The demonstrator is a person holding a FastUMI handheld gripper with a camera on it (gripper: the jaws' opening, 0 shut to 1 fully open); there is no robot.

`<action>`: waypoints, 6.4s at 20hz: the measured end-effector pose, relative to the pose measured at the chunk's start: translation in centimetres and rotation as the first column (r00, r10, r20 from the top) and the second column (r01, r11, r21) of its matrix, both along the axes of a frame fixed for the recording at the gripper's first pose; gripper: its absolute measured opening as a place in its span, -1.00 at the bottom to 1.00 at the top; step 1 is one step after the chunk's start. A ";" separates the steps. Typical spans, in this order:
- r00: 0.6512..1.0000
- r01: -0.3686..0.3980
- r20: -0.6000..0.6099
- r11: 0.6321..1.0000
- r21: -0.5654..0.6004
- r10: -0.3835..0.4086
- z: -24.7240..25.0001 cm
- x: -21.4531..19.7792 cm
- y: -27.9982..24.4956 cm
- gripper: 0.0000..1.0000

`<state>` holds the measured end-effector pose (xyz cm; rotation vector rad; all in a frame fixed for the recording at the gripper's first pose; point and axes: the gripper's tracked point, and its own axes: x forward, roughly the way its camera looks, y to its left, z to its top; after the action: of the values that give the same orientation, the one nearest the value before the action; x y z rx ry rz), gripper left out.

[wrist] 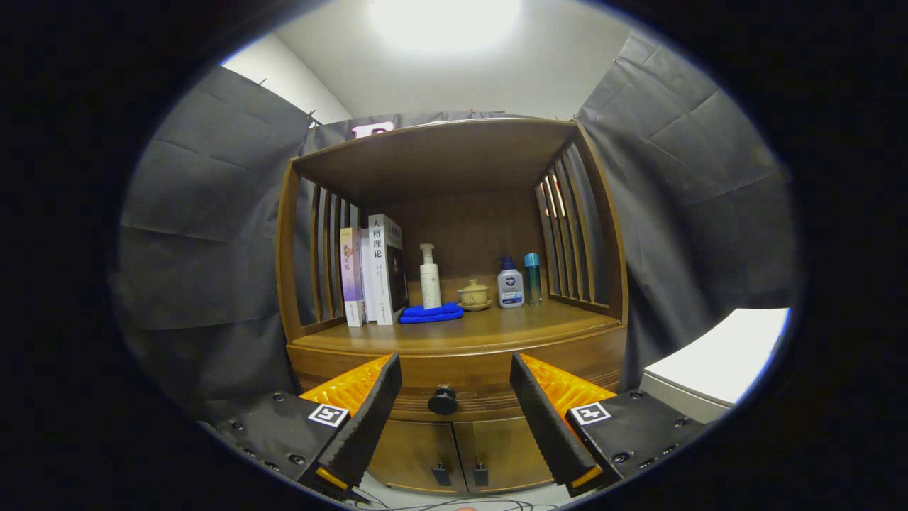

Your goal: Pull open the drawer, take out the items inside it, and place them on the countertop above the cabinet.

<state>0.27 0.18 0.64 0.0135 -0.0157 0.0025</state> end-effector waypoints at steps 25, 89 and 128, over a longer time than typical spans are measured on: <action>0.960 -0.038 -0.277 0.999 -0.004 0.035 -9.0 9.7 1.5 0.96; 0.905 -0.106 -0.424 0.988 -0.115 0.048 -13.9 -2.9 2.2 -0.29; 0.801 -0.197 -0.576 0.980 0.008 0.166 -3.9 8.1 2.5 0.92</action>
<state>8.33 2.70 -3.23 -0.0376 0.5979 0.1934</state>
